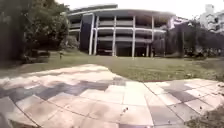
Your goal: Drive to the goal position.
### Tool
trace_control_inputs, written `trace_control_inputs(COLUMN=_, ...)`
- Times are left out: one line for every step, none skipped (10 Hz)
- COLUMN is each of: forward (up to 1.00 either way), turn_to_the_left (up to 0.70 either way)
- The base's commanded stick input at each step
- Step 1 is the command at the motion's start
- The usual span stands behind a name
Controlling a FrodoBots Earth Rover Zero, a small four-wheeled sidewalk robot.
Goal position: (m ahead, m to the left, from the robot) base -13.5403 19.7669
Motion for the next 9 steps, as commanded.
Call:
trace_control_inputs(forward=1.00, turn_to_the_left=0.40)
trace_control_inputs(forward=1.00, turn_to_the_left=0.40)
trace_control_inputs(forward=1.00, turn_to_the_left=0.40)
trace_control_inputs(forward=1.00, turn_to_the_left=0.40)
trace_control_inputs(forward=1.00, turn_to_the_left=0.40)
trace_control_inputs(forward=1.00, turn_to_the_left=0.40)
trace_control_inputs(forward=1.00, turn_to_the_left=0.40)
trace_control_inputs(forward=1.00, turn_to_the_left=0.40)
trace_control_inputs(forward=1.00, turn_to_the_left=0.40)
